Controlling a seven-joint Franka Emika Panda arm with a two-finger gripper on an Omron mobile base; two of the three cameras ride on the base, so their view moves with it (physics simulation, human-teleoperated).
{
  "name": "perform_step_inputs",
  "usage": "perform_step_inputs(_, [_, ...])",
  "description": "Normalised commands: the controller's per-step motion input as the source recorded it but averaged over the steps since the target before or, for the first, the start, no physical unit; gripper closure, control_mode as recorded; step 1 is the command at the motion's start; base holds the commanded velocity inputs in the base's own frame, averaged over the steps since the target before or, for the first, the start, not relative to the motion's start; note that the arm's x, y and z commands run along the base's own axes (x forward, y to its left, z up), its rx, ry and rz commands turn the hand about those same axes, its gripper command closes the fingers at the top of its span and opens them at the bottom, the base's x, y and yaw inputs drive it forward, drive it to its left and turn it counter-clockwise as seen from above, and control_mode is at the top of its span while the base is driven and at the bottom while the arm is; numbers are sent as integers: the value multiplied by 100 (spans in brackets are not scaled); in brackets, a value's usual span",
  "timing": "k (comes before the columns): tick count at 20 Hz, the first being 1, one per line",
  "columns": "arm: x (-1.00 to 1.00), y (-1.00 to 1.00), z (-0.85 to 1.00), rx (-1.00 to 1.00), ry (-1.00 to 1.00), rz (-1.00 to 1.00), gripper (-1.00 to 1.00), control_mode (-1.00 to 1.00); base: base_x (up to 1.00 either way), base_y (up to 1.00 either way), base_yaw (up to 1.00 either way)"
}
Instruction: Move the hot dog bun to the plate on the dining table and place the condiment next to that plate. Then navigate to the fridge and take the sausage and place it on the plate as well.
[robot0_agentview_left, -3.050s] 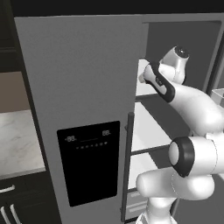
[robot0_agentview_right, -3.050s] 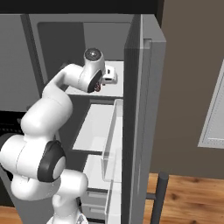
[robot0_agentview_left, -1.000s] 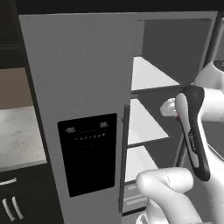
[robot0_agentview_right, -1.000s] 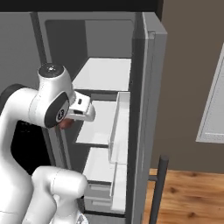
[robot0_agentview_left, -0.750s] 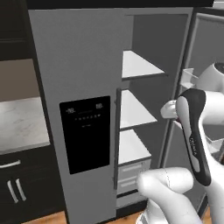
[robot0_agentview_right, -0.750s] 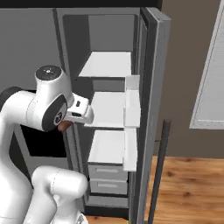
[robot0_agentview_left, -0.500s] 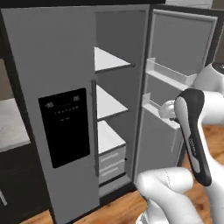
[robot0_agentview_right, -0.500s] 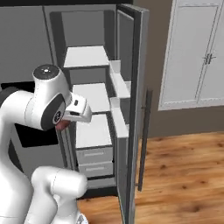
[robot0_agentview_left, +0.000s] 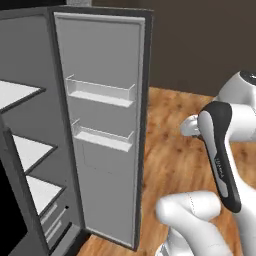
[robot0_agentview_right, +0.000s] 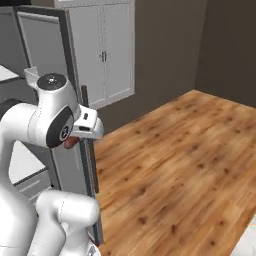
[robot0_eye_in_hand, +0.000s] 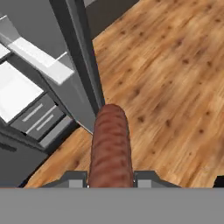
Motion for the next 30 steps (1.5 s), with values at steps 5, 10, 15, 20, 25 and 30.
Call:
perform_step_inputs(5, [0,0,0,0,0,0,100,100,8,-40,-89])
perform_step_inputs(10, [0,0,0,0,0,0,100,100,92,-13,-60])
perform_step_inputs(15, [0,0,0,0,0,0,100,100,100,13,-45])
perform_step_inputs(20, [0,0,0,0,0,0,100,100,100,31,-46])
perform_step_inputs(25, [0,0,0,0,0,0,100,100,100,36,-54])
perform_step_inputs(30, [0,0,0,0,0,0,100,100,100,33,-58])
